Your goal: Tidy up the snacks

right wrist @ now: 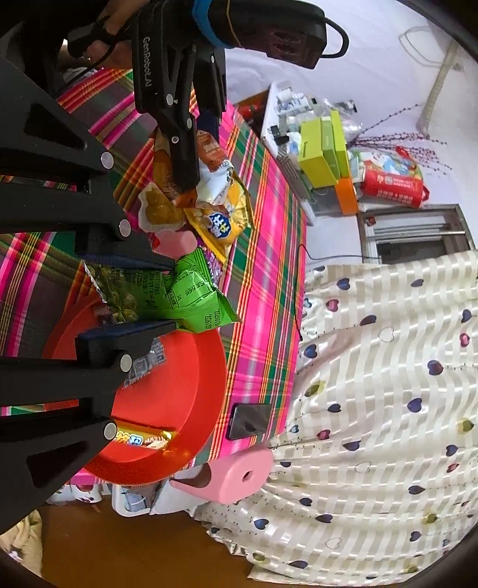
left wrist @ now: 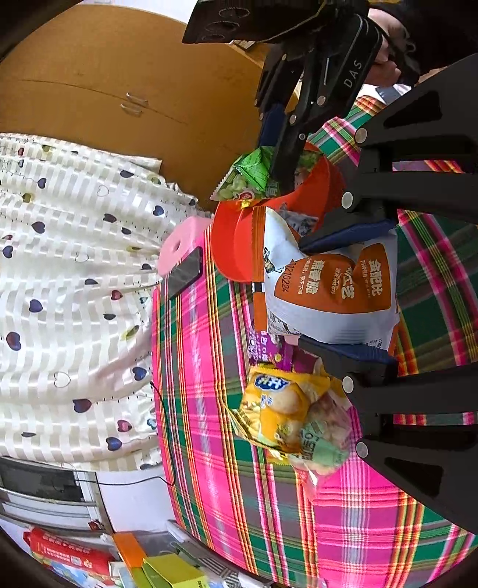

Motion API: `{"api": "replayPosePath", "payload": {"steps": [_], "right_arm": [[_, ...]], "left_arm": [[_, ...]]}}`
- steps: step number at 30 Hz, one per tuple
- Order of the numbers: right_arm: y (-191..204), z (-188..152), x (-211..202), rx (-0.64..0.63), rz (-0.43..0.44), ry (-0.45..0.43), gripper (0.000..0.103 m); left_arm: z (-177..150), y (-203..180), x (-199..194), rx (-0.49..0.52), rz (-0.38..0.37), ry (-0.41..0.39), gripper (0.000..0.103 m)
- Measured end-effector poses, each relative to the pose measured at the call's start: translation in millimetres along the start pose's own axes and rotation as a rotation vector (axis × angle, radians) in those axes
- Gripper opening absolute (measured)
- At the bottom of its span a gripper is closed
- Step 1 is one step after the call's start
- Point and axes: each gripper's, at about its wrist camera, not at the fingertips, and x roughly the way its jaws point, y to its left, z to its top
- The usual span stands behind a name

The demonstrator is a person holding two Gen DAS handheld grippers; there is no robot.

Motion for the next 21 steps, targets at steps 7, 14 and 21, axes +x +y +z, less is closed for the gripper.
{"api": "replayPosePath", "payload": {"steps": [7, 14, 21], "right_arm": [[-9.5, -2.3, -1.8, 0.015, -0.019, 0.0, 0.023], [-29.2, -7.6, -4.2, 0.054, -0.056, 0.009, 0.023], [-45.1, -13.8, -2.2, 0.084, -0.081, 0.028, 0.023]], "left_arm": [[7.8, -7.1, 5.1, 0.013, -0.014, 0.001, 0.047], [15.9, -16.7, 11.2, 0.034, -0.033, -0.001, 0.047], [21.9, -19.9, 20.2, 0.043, -0.047, 0.007, 0.047]]}}
